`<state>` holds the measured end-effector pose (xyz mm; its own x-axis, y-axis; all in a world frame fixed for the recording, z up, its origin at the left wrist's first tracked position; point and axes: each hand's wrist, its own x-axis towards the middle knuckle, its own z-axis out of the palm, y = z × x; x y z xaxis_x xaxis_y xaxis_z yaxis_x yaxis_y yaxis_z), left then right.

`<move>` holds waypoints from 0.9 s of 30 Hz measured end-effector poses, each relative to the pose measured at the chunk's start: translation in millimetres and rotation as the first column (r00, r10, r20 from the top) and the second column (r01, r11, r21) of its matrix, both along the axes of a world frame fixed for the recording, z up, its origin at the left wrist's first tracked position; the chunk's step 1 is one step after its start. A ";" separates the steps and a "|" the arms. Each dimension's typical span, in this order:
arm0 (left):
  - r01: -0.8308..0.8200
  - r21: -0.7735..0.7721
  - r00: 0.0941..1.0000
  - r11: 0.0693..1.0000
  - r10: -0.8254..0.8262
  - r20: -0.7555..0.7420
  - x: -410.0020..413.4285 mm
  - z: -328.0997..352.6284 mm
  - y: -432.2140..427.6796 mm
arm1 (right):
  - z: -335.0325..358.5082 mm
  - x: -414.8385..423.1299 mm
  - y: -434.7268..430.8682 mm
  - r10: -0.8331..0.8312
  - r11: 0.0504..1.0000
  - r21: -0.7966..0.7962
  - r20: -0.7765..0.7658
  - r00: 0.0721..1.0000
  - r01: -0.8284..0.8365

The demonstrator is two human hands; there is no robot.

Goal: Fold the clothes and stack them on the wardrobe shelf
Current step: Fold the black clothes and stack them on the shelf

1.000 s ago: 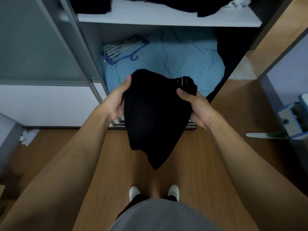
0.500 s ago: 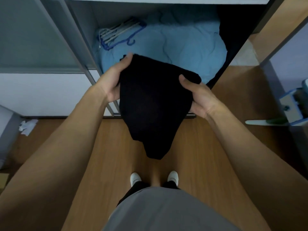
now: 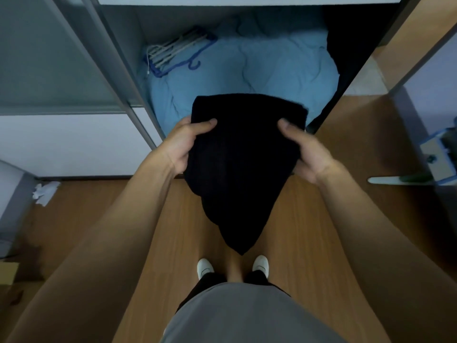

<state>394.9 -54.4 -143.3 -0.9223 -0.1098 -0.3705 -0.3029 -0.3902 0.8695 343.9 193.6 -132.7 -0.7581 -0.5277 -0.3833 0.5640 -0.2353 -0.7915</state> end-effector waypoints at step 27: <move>-0.031 0.117 0.970 0.993 0.001 0.245 -12.2 -22.9 -20.8 | -40.6 9.0 5.6 -0.147 0.989 -0.009 0.087 0.985 0.149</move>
<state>382.7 -75.2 -166.2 -0.8010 -0.0656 -0.5950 -0.4925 -0.4927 0.7174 352.9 199.1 -173.3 -0.7930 -0.4185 -0.4428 0.5876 -0.3334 -0.7372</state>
